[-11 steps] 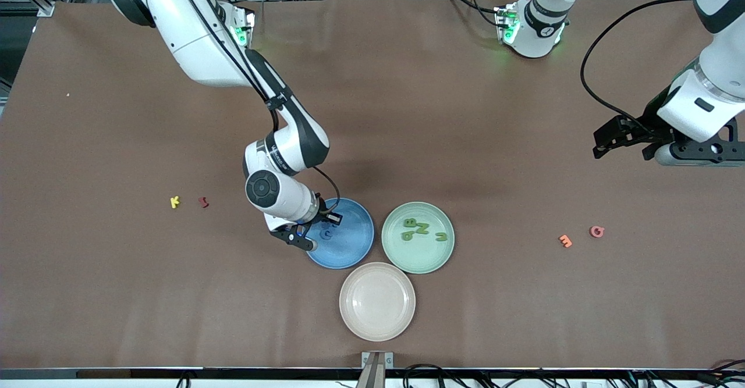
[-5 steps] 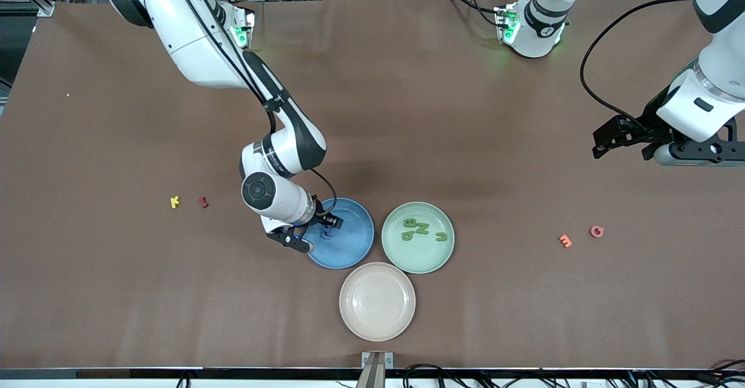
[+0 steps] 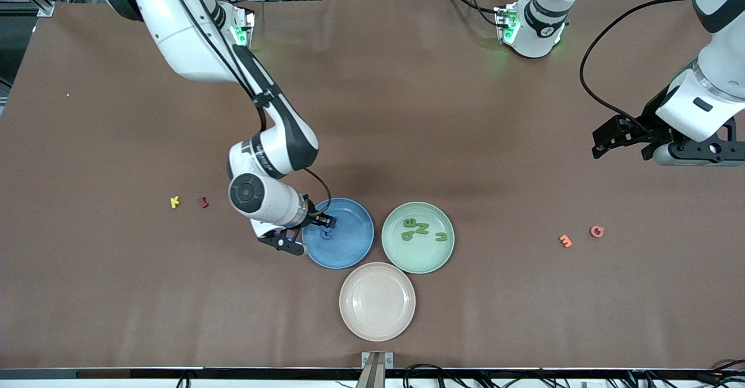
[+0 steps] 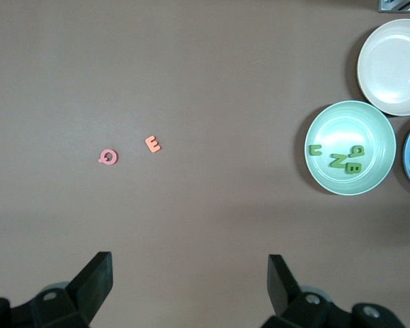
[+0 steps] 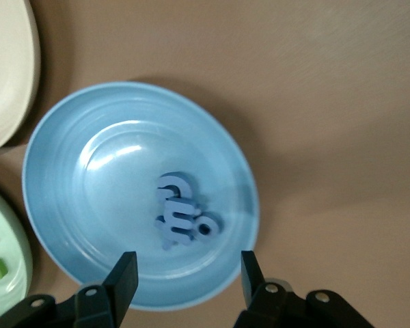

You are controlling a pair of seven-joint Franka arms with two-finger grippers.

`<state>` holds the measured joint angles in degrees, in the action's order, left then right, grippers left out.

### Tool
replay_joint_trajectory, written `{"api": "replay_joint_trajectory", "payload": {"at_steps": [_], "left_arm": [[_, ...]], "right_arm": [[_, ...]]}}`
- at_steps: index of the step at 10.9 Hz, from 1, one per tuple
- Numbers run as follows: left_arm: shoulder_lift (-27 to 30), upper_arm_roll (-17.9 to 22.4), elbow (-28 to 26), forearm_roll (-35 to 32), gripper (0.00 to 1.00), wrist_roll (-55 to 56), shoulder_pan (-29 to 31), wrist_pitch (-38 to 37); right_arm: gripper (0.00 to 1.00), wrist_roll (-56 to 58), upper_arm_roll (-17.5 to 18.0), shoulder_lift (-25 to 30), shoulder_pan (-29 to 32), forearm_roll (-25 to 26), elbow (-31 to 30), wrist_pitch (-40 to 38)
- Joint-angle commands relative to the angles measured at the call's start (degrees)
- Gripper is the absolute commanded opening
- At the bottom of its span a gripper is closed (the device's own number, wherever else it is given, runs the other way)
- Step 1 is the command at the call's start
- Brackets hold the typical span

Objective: Sort letters by color into matching plates

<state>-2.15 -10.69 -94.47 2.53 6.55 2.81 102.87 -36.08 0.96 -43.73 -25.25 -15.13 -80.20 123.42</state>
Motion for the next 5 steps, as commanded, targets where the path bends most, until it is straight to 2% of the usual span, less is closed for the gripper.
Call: {"api": "replay_joint_trajectory", "payload": {"at_steps": [1,3,5], "left_arm": [[0.04,-0.12,0.70,0.02,1.00,0.13,0.00,-0.65],[-0.05,-0.12,0.70,0.02,1.00,0.22,0.00,-0.65],[-0.05,-0.12,0.70,0.02,1.00,0.13,0.00,-0.65]], "right_arm": [[0.69,7.15,0.36,8.29,4.41,0.37,-3.37,-10.71],[0.69,13.98,0.44,15.40,8.70,0.37,-9.08,-14.59],[0.70,21.99,0.36,21.29,12.92,0.71,-9.54,-27.13]]}}
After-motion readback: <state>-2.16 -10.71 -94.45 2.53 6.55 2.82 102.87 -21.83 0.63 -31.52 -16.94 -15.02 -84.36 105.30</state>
